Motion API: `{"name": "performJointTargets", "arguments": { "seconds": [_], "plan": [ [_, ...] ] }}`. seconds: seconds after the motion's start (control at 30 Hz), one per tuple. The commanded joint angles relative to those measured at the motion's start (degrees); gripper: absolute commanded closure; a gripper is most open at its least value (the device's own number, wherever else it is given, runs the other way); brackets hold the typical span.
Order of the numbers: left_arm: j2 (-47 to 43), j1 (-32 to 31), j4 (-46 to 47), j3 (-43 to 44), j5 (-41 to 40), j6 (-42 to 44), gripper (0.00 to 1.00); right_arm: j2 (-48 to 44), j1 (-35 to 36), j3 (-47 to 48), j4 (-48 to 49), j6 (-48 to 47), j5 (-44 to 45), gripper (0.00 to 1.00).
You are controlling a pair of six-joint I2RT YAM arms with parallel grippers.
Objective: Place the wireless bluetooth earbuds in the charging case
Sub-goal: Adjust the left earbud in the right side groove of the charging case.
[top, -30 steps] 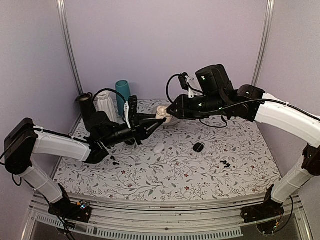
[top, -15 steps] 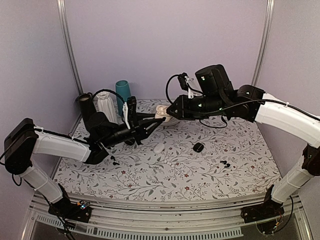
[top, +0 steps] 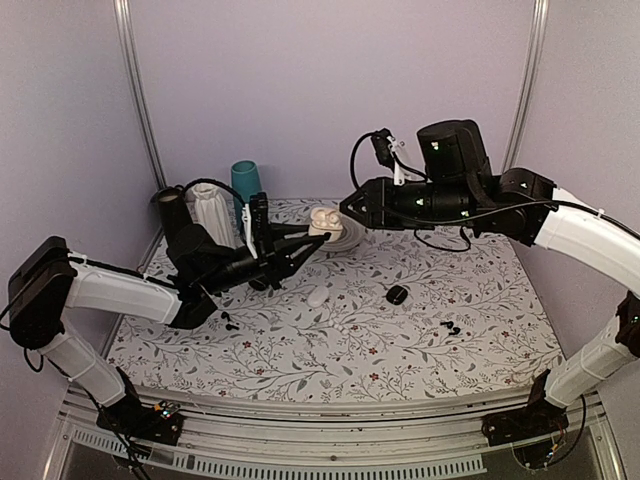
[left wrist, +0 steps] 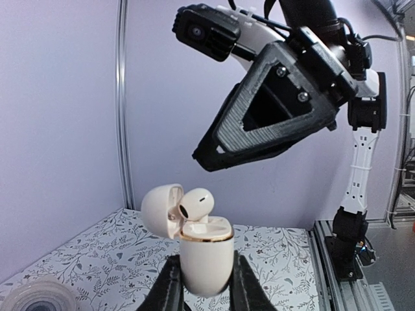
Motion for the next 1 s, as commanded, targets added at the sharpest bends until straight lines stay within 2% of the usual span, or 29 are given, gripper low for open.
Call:
{"name": "performJointTargets", "arguments": {
  "seconds": [0.0,0.23,0.97],
  "plan": [
    [-1.28,0.75,3.23,-0.44,3.34,0.13,1.00,-0.76,0.27,-0.91,1.51,-1.22,0.99,0.71],
    [-1.36,1.39,4.30,-0.43,4.42,-1.18,1.00,-0.19,0.56,-1.16,1.29,-2.66,0.42,0.76],
    [-1.19,3.13,6.04,0.37,9.29,-5.64,1.00,1.96,1.31,-0.12,-1.55,-9.80,-0.28,0.72]
  ]
}}
